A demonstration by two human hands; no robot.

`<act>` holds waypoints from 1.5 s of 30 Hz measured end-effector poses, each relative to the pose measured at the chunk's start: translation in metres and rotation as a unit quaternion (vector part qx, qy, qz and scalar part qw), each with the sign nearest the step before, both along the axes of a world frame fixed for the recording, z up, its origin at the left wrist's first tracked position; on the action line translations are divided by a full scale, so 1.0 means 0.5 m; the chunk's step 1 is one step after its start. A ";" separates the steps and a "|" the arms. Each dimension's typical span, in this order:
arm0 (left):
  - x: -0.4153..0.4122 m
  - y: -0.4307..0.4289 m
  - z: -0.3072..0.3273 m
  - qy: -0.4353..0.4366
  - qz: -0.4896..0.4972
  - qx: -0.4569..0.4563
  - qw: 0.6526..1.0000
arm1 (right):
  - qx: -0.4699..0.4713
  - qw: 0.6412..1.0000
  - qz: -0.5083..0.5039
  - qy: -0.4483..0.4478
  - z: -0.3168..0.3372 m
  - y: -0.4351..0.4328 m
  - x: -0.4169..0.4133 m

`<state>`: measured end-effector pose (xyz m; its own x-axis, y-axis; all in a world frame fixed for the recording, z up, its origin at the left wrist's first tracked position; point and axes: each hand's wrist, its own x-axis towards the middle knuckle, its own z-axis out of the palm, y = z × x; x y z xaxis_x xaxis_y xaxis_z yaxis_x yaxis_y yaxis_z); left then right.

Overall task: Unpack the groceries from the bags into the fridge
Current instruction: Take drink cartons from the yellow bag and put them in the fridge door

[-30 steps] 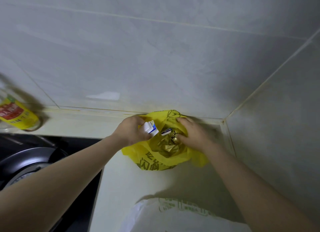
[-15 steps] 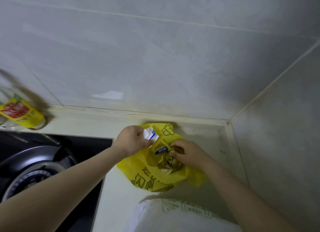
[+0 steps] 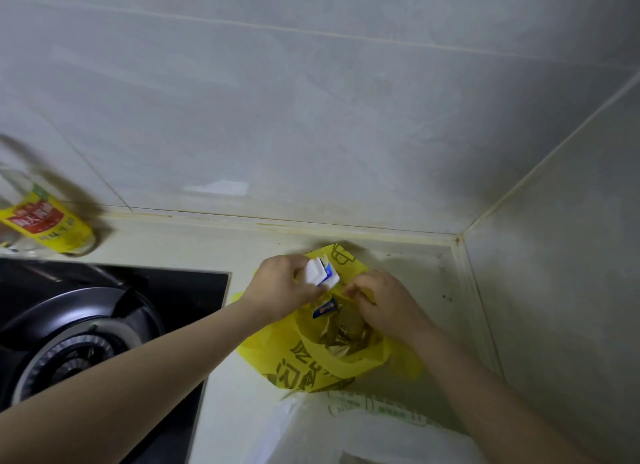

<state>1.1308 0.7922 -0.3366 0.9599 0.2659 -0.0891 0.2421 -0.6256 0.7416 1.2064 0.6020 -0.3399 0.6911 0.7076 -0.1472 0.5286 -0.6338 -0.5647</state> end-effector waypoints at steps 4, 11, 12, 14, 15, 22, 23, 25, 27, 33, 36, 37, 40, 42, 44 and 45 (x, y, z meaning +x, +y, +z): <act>-0.008 -0.011 -0.019 0.063 -0.086 0.053 0.993 | -0.041 0.999 0.011 0.027 -0.002 -0.006 0.004; -0.004 0.008 -0.039 0.106 -0.145 0.200 0.963 | -0.098 0.995 -0.007 -0.004 -0.009 -0.016 0.014; -0.002 0.013 -0.044 0.105 -0.153 0.224 0.957 | -0.106 0.994 -0.022 -0.012 -0.013 -0.018 0.017; 0.003 0.015 -0.061 0.111 -0.143 0.259 0.949 | -0.109 0.993 -0.037 -0.010 -0.021 -0.019 0.021; 0.007 0.012 -0.068 0.128 -0.130 0.274 0.944 | -0.100 0.994 -0.040 -0.005 -0.022 -0.020 0.022; 0.031 0.002 -0.097 0.128 -0.093 0.307 0.938 | -0.033 0.999 -0.043 0.000 -0.031 -0.016 0.011; 0.031 0.000 -0.096 0.129 -0.088 0.297 0.942 | -0.031 0.998 -0.047 0.001 -0.031 -0.015 0.011; 0.027 -0.001 -0.093 0.132 -0.083 0.273 0.949 | -0.021 0.997 -0.070 0.015 -0.024 -0.012 0.014; 0.023 -0.001 -0.089 0.133 -0.082 0.261 0.953 | -0.022 0.996 -0.089 0.025 -0.019 -0.009 0.018; 0.021 -0.009 -0.076 0.127 -0.096 0.270 0.949 | -0.042 0.993 -0.113 -0.010 -0.026 -0.009 0.018; 0.021 -0.013 -0.076 0.132 -0.100 0.275 0.947 | -0.034 0.993 -0.111 -0.002 -0.020 -0.012 0.014; 0.021 -0.014 -0.075 0.135 -0.105 0.277 0.946 | -0.031 0.993 -0.113 0.000 -0.019 -0.014 0.014; 0.022 -0.016 -0.074 0.143 -0.116 0.275 0.944 | -0.033 0.993 -0.112 -0.001 -0.015 -0.017 0.013; 0.023 -0.016 -0.073 0.150 -0.122 0.278 0.941 | -0.032 0.994 -0.109 0.003 -0.015 -0.018 0.013; 0.025 -0.017 -0.073 0.151 -0.126 0.283 0.939 | -0.031 0.994 -0.107 0.007 -0.013 -0.020 0.011; 0.026 -0.018 -0.073 0.152 -0.127 0.285 0.938 | -0.028 0.994 -0.108 0.006 -0.012 -0.021 0.010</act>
